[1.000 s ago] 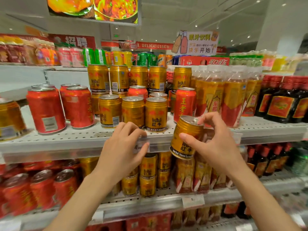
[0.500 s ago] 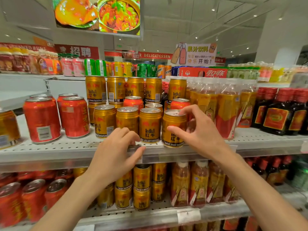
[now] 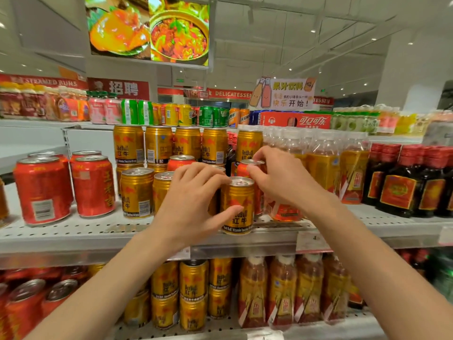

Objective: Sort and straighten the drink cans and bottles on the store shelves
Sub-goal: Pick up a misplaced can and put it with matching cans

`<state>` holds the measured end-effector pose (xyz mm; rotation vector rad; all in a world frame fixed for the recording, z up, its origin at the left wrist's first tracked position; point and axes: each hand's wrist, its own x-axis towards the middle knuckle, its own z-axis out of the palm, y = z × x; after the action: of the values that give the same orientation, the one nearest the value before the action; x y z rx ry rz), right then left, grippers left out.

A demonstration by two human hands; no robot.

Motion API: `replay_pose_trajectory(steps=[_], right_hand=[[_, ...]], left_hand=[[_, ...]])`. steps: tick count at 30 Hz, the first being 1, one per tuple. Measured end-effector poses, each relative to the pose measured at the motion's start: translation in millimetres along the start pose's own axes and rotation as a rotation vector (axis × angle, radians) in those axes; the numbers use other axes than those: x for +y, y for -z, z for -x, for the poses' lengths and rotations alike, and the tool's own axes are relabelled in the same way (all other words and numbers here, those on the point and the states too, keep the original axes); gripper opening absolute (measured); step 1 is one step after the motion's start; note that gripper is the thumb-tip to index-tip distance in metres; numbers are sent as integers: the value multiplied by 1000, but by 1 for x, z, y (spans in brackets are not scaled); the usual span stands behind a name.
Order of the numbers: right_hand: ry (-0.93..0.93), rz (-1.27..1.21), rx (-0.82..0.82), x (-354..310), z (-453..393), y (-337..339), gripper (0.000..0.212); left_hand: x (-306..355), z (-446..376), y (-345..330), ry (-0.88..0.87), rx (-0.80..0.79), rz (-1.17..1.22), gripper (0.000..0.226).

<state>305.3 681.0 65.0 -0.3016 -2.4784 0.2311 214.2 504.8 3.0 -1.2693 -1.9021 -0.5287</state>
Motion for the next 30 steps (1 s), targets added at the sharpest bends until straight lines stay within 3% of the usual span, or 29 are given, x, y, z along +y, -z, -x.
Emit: replay_pose_trajectory(steps=[6, 9, 17, 30], right_hand=[[-104, 17, -138, -3, -21, -2, 49], [-71, -17, -78, -1, -22, -4, 34], [25, -234, 167, 10, -12, 15, 40], [97, -313, 422, 17, -14, 43, 43]], left_hand=[[-1, 2, -3, 32, -3, 89, 60], [-2, 3, -2, 36, -23, 110, 59], [-6, -1, 1, 15, -62, 110, 58], [-2, -19, 3, 26, -167, -42, 66]])
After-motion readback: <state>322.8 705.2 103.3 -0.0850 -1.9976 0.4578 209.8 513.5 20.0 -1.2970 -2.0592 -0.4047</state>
